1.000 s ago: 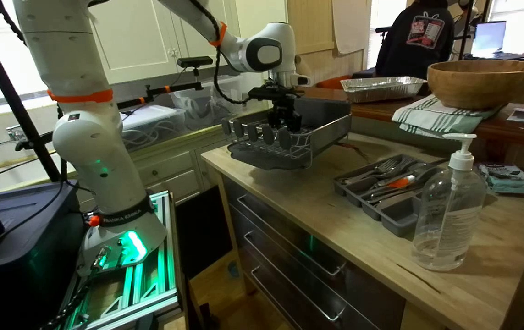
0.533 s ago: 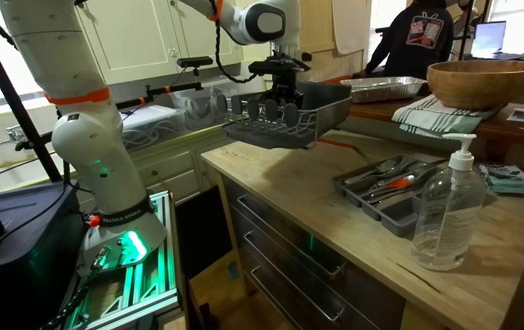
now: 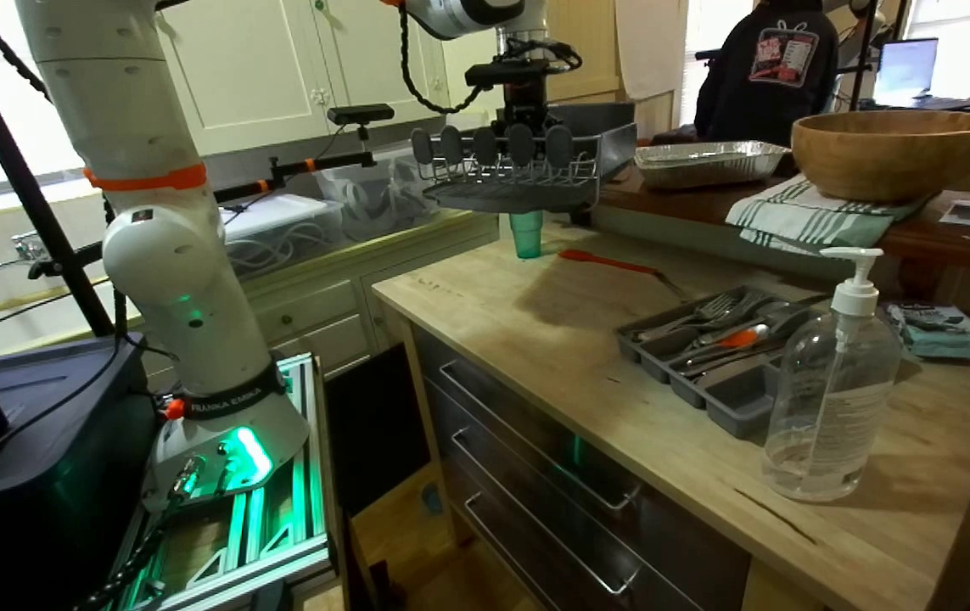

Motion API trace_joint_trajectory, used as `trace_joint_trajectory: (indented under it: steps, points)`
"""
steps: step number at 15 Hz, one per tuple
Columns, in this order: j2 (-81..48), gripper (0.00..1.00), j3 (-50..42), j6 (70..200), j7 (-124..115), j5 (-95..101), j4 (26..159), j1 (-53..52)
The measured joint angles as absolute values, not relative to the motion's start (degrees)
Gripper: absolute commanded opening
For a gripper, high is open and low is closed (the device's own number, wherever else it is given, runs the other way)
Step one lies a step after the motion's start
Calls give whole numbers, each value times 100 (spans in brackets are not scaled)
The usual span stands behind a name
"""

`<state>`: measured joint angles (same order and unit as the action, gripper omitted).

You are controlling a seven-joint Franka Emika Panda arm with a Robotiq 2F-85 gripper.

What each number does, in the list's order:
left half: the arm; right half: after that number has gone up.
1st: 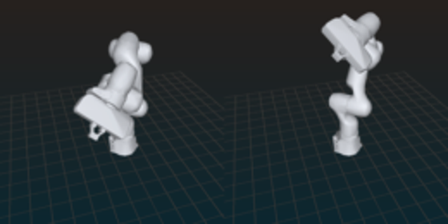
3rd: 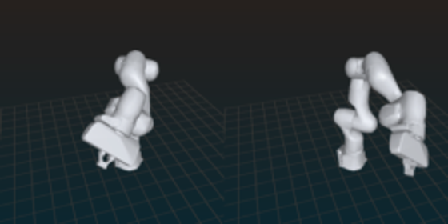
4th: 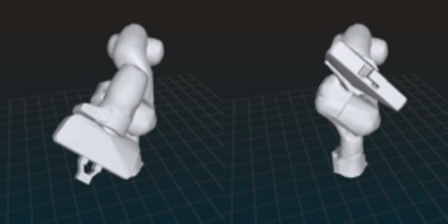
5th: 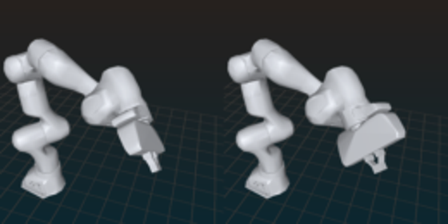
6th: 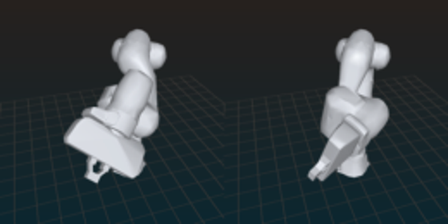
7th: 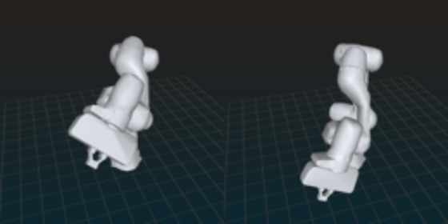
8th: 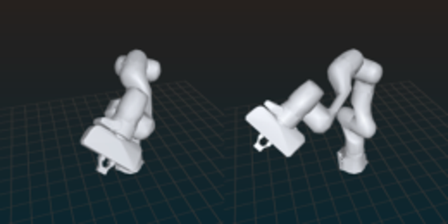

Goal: Move the rack to the top countertop, then put it back on the bottom countertop

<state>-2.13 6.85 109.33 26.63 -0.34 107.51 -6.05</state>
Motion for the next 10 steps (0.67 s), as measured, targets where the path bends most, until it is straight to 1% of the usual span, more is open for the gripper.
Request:
trace_joint_trajectory:
  steps: [4, 5, 8, 10]
  points:
    - [-361, 18, 671, 10895, 2663, -10, 10633, -622]
    - [-371, 5, 664, 10892, 2663, -2, 10633, -617]
    - [-498, 5, 677, 10888, 2652, 32, 10650, -617]
    - [-894, 5, 716, 10794, 2534, 202, 10456, -657]
